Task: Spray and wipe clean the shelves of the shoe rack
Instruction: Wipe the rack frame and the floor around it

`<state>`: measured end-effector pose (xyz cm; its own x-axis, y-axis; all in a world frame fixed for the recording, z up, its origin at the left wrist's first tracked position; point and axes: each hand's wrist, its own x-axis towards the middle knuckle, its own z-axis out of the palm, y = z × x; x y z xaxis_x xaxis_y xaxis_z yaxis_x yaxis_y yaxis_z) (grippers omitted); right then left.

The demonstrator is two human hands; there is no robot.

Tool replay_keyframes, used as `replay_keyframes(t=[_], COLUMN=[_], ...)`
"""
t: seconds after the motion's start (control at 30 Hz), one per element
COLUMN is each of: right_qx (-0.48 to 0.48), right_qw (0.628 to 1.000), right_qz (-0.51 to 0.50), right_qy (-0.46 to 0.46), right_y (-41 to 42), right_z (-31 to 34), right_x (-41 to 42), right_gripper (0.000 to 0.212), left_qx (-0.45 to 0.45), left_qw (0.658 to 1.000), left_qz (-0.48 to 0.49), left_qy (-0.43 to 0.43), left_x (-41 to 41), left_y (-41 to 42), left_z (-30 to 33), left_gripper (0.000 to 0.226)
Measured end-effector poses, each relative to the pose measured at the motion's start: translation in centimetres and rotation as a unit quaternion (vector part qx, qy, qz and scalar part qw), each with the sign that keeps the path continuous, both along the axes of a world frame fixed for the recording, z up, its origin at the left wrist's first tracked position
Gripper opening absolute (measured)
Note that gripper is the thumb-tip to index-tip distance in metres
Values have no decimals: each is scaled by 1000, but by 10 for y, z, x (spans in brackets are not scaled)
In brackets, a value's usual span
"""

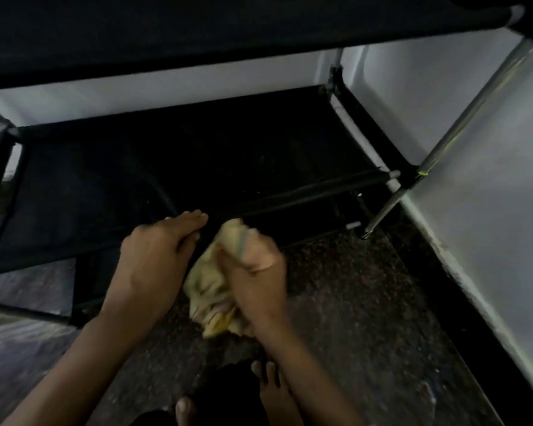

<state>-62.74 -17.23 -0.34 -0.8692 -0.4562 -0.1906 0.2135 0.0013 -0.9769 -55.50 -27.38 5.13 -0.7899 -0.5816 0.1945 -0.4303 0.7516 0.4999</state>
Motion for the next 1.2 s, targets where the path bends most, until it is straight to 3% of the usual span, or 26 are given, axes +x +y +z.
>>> replay_keyframes(t=[0.07, 0.17, 0.3, 0.4, 0.47, 0.53, 0.6, 0.67, 0.77, 0.8, 1.03, 1.2], right_qx=[10, 24, 32, 85, 127, 162, 193, 202, 252, 280, 347, 443], right_qw=[996, 993, 995, 991, 986, 970, 901, 778, 586, 548, 439, 445], right_qz=[93, 114, 84, 89, 106, 147, 224, 288, 428, 454, 438, 488], right_qy=[-5, -18, -43, -58, -17, 110, 317, 521, 640, 644, 704, 606], right_y=[-15, -27, -18, -10, -10, -16, -34, -64, -110, -121, -92, -51], right_z=[0, -10, -37, -52, -52, -47, -39, -34, -42, -47, -63, -46], right_x=[28, 35, 36, 39, 43, 52, 67, 85, 109, 111, 90, 31], right_gripper=[33, 39, 39, 53, 63, 62, 58, 56, 48, 47, 44, 42], left_qx=[11, -9, 22, 81, 147, 199, 230, 259, 252, 244, 156, 84], left_qw=[999, 998, 993, 972, 944, 916, 902, 892, 905, 912, 940, 935], left_qz=[-31, -30, 101, 218, 294, 348, 364, 360, 334, 325, 267, 254], left_qy=[10, 61, 51, -1, 11, 30, 47, 86, 79, 60, -142, -233], left_x=[12, 47, 97, 127, 143, 151, 153, 150, 148, 148, 155, 151], left_y=[-3, -3, -7, -12, -16, -21, -28, -36, -45, -47, -54, -61], left_z=[-4, -16, -51, -79, -93, -102, -107, -106, -104, -105, -101, -96], left_gripper=[41, 39, 47, 44, 39, 38, 39, 40, 51, 54, 40, 41])
